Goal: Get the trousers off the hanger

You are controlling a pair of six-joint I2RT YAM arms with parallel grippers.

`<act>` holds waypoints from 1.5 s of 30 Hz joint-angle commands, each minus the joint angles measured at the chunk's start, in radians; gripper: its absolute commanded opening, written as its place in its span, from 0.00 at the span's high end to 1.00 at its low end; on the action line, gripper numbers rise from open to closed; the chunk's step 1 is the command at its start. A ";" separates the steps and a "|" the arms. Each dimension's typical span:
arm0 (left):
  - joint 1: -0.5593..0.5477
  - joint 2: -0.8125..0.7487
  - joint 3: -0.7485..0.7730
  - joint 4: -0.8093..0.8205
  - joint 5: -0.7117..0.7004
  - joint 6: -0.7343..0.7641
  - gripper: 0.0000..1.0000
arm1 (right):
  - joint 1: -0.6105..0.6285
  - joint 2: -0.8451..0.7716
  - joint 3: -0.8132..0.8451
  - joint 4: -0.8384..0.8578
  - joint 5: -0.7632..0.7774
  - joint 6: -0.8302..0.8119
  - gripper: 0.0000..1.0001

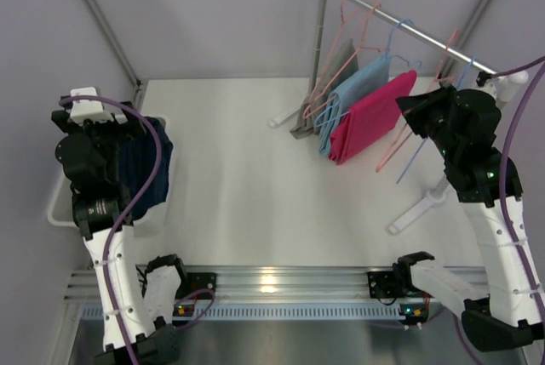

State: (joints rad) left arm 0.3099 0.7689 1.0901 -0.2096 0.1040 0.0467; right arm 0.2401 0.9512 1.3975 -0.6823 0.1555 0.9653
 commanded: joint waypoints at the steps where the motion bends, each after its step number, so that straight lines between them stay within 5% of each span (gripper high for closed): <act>1: 0.005 0.004 0.027 0.055 0.029 -0.004 0.01 | -0.083 0.024 0.037 0.075 -0.002 0.022 1.00; 6: 0.005 0.021 0.028 0.062 0.039 -0.005 0.01 | -0.195 0.041 -0.008 0.098 -0.096 0.056 1.00; 16: 0.003 0.029 0.014 0.068 0.039 -0.002 0.01 | -0.211 -0.020 -0.117 0.150 -0.218 0.039 0.99; 17: 0.003 0.027 0.013 0.068 0.040 -0.004 0.01 | -0.211 -0.025 -0.127 0.144 -0.223 0.035 0.96; 20: 0.005 0.027 0.016 0.064 0.040 -0.007 0.01 | -0.211 -0.048 -0.143 0.139 -0.244 0.024 0.63; 24: 0.005 0.024 0.022 0.061 0.043 -0.014 0.01 | -0.213 -0.083 -0.146 0.139 -0.303 0.000 0.32; 27: 0.005 0.018 0.025 0.056 0.048 -0.022 0.01 | -0.211 -0.109 -0.152 0.115 -0.335 -0.028 0.19; 34: 0.003 0.007 0.027 0.047 0.062 -0.044 0.01 | -0.211 -0.248 -0.153 0.030 -0.358 -0.140 0.01; 45: 0.005 0.012 0.034 0.041 0.074 -0.093 0.01 | -0.213 -0.313 -0.088 -0.132 -0.361 -0.280 0.01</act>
State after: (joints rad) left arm 0.3096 0.7891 1.0904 -0.2024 0.1616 -0.0193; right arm 0.0425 0.6468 1.2839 -0.7677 -0.1715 0.7368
